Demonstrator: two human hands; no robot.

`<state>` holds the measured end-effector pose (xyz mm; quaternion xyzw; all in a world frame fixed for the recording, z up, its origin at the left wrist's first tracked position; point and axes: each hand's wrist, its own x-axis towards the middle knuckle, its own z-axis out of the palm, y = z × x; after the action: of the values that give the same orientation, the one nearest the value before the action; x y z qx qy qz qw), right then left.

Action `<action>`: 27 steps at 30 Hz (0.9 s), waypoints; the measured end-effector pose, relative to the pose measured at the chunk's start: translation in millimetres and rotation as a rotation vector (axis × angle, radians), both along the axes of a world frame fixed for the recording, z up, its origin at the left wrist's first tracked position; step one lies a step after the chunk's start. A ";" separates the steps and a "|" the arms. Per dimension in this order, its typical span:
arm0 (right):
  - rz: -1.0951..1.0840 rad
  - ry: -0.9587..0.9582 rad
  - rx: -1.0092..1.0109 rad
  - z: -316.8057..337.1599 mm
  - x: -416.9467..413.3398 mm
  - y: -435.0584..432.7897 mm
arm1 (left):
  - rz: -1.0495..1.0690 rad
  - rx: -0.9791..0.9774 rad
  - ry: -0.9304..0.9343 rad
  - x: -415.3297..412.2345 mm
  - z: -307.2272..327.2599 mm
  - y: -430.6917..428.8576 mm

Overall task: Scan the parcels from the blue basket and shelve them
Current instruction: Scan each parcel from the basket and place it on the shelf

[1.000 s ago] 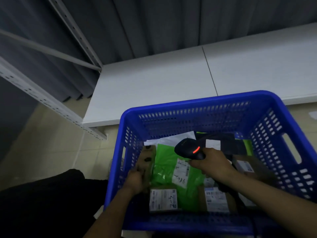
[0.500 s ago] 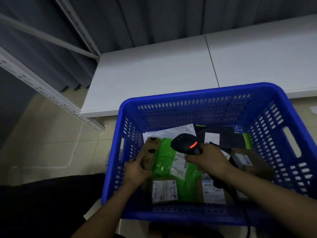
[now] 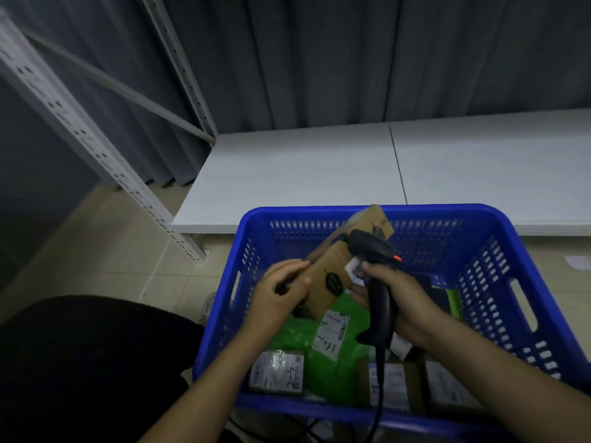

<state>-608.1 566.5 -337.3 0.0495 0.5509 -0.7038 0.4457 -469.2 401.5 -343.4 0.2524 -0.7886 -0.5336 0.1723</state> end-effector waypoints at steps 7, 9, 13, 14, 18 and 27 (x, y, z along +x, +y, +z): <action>-0.091 -0.065 -0.119 17.8 9.8 8.4 | -0.187 -0.276 -0.091 -15.2 15.7 22.1; -0.086 -0.064 -0.135 16.5 11.6 10.0 | -0.157 -0.359 -0.056 -17.3 15.3 27.3; -0.085 -0.050 -0.177 18.9 15.1 14.4 | -0.095 -0.645 -0.033 -16.0 15.8 27.3; -0.087 -0.040 -0.184 20.8 15.6 15.2 | -0.088 -0.666 -0.029 -15.6 17.3 26.9; -0.073 -0.027 -0.218 24.2 14.5 16.4 | -0.061 -0.511 -0.026 -17.9 18.1 28.5; 0.221 0.538 0.288 29.7 -9.1 35.2 | 0.102 -0.214 -0.007 -12.0 23.1 -19.2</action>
<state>-617.2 601.7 -307.6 -0.1357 0.7450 -0.5539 0.3460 -481.2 382.2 -320.3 0.2742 -0.8278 -0.4361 0.2224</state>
